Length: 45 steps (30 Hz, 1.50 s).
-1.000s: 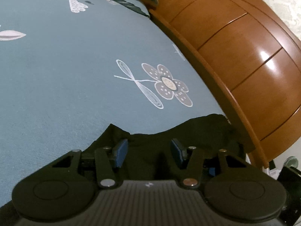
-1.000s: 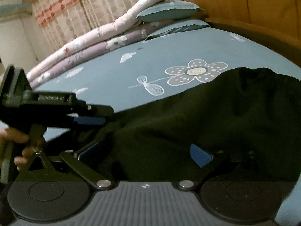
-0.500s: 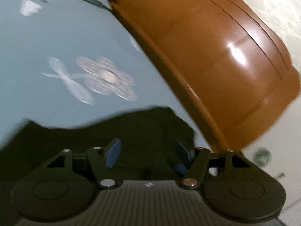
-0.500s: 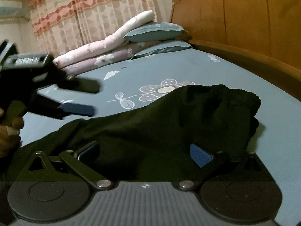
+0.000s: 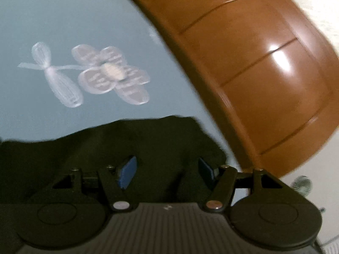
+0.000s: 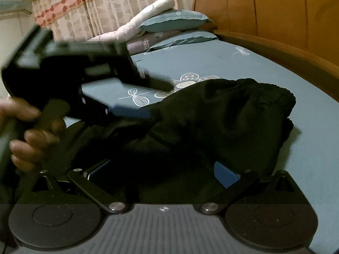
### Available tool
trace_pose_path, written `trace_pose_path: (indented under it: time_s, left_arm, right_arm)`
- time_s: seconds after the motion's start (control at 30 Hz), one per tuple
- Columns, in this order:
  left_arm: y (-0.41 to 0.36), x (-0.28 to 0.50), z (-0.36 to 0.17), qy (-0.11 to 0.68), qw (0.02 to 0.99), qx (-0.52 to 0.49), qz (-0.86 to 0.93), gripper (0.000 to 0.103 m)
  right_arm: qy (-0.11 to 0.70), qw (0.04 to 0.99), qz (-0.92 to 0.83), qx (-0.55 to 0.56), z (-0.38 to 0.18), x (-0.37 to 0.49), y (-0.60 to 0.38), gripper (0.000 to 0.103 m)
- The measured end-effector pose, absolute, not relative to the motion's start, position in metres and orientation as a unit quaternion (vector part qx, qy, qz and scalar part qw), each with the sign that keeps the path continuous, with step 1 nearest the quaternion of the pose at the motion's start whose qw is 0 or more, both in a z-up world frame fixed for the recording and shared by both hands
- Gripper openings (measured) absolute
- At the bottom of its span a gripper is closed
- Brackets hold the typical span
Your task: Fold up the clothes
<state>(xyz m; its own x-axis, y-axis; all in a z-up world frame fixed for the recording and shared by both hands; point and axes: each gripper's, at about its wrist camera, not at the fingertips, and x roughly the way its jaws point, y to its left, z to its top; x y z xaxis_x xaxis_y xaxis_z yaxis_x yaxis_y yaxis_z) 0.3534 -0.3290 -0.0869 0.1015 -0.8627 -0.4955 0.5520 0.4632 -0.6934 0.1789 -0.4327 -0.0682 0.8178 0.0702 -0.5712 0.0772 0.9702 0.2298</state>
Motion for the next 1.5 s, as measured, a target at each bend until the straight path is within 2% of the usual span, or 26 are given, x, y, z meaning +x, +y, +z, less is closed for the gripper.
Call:
trace_pose_path:
  time_s: [0.1,0.23,0.37,0.57,0.8,0.93,1.03,1.3,1.5]
  left_arm:
    - [-0.345,0.357,-0.084,0.456,0.726,-0.153,-0.492,0.070]
    - [-0.373,0.367,-0.113,0.494,0.723,-0.118,-0.468,0.070]
    - [-0.374,0.365,-0.113,0.485,0.726,-0.117,-0.473,0.072]
    - [-0.341,0.340,-0.068,0.450,0.761,-0.051,-0.465,0.071]
    - [-0.262,0.300,0.003,0.386,0.814,-0.017,-0.434,0.075]
    - [-0.207,0.265,0.029,0.350,0.843,0.001,-0.409,0.084]
    - [-0.177,0.246,0.016,0.352,0.855,0.020,-0.380,0.084]
    - [-0.134,0.229,-0.076,0.408,0.852,0.031,-0.327,0.083]
    - [-0.108,0.217,-0.102,0.428,0.836,0.009,-0.343,0.083]
  right_arm:
    - [0.305,0.945,-0.001,0.119,-0.069,0.179,-0.432,0.103]
    - [0.314,0.944,-0.002,0.106,-0.071,0.181,-0.430,0.103]
    - [0.320,0.943,-0.010,0.089,-0.076,0.183,-0.424,0.103]
    - [0.326,0.945,-0.023,0.015,-0.079,0.188,-0.400,0.103]
    - [0.286,0.953,-0.004,0.101,-0.068,0.181,-0.408,0.103]
    - [0.279,0.953,-0.001,0.122,-0.063,0.183,-0.404,0.103]
    - [0.272,0.953,-0.003,0.137,-0.060,0.184,-0.397,0.103]
    - [0.253,0.950,-0.025,0.180,-0.062,0.176,-0.362,0.103]
    - [0.258,0.956,0.001,0.140,-0.065,0.189,-0.333,0.103]
